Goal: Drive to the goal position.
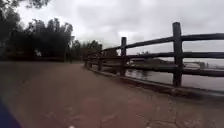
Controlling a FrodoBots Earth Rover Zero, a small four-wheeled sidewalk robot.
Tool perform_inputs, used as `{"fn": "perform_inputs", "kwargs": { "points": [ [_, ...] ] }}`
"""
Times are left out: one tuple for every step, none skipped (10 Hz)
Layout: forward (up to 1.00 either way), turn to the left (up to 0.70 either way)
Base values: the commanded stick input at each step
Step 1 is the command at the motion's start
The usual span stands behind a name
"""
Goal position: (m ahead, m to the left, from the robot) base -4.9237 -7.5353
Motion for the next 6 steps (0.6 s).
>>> {"fn": "perform_inputs", "kwargs": {
  "points": [
    [0.0,-0.7],
    [0.0,-0.7],
    [0.0,-0.7],
    [0.0,-0.7],
    [0.0,-0.7],
    [0.0,-0.7]
  ]
}}
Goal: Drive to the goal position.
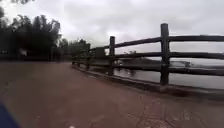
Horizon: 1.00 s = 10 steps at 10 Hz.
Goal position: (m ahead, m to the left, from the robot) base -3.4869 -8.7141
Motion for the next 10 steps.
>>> {"fn": "perform_inputs", "kwargs": {
  "points": [
    [0.0,-0.7],
    [0.0,-0.7],
    [0.0,-0.7],
    [0.0,-0.7],
    [0.0,-0.7],
    [0.0,-0.7],
    [0.0,-0.7],
    [0.0,-0.7],
    [0.0,-0.7],
    [0.0,-0.7]
  ]
}}
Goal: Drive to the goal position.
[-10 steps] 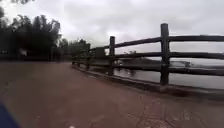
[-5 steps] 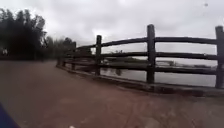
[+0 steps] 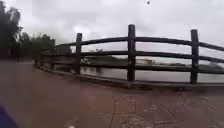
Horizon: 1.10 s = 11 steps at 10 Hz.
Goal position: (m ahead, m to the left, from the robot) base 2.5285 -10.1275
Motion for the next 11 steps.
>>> {"fn": "perform_inputs", "kwargs": {
  "points": [
    [0.0,-0.7],
    [0.0,-0.7],
    [0.0,-0.7],
    [0.0,-0.7],
    [0.0,-0.7],
    [0.0,-0.7],
    [0.0,-0.7],
    [0.0,-0.7],
    [0.0,-0.7],
    [0.0,-0.7],
    [0.0,-0.7]
  ]
}}
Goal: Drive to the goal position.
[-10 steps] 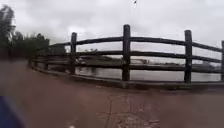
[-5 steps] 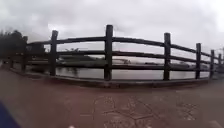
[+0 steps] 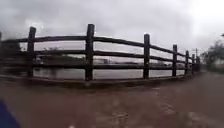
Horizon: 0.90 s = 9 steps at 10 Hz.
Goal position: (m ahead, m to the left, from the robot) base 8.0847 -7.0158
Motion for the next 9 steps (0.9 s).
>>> {"fn": "perform_inputs", "kwargs": {
  "points": [
    [0.0,-0.7],
    [0.0,-0.7],
    [0.0,-0.7],
    [0.0,-0.7],
    [0.0,-0.7],
    [0.0,-0.7],
    [0.0,-0.7],
    [0.0,-0.7],
    [0.0,-0.7]
  ]
}}
